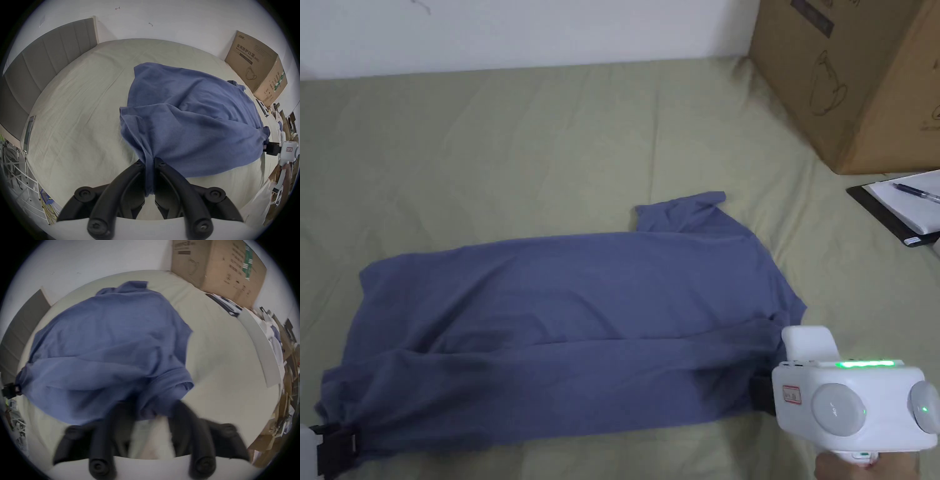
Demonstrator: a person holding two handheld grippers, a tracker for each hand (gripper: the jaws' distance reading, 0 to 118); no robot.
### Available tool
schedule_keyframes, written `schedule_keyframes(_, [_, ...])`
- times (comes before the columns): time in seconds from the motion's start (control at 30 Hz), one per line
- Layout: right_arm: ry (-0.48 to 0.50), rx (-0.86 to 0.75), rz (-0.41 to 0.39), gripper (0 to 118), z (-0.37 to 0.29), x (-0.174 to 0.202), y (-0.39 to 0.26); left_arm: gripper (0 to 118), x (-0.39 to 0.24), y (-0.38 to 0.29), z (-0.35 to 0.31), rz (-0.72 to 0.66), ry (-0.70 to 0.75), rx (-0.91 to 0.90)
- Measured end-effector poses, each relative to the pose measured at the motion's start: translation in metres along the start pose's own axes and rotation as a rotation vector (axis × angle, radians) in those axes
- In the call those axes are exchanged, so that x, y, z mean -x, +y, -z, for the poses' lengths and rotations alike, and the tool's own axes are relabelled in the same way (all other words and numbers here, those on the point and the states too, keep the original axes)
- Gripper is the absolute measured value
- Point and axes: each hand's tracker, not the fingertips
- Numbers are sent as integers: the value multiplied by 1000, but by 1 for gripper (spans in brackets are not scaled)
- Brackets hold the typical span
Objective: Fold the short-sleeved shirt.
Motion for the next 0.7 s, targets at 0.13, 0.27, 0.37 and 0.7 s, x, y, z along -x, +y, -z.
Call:
schedule_keyframes(0.13, [14, 9, 65, 8, -1, 5, 4, 7, 2, 0, 0, 12, 2, 8])
schedule_keyframes(0.27, [85, -31, 194, 8, -32, -18, -4, 7, 5, -1, -17, 40, 0, -15])
schedule_keyframes(0.37, [181, -65, 296, 8, -62, -41, -9, 7, 7, -3, -32, 40, -10, -37])
schedule_keyframes(0.7, [143, 58, 254, 8, -86, -45, -77, 8, 23, -61, -47, 62, -3, 40])
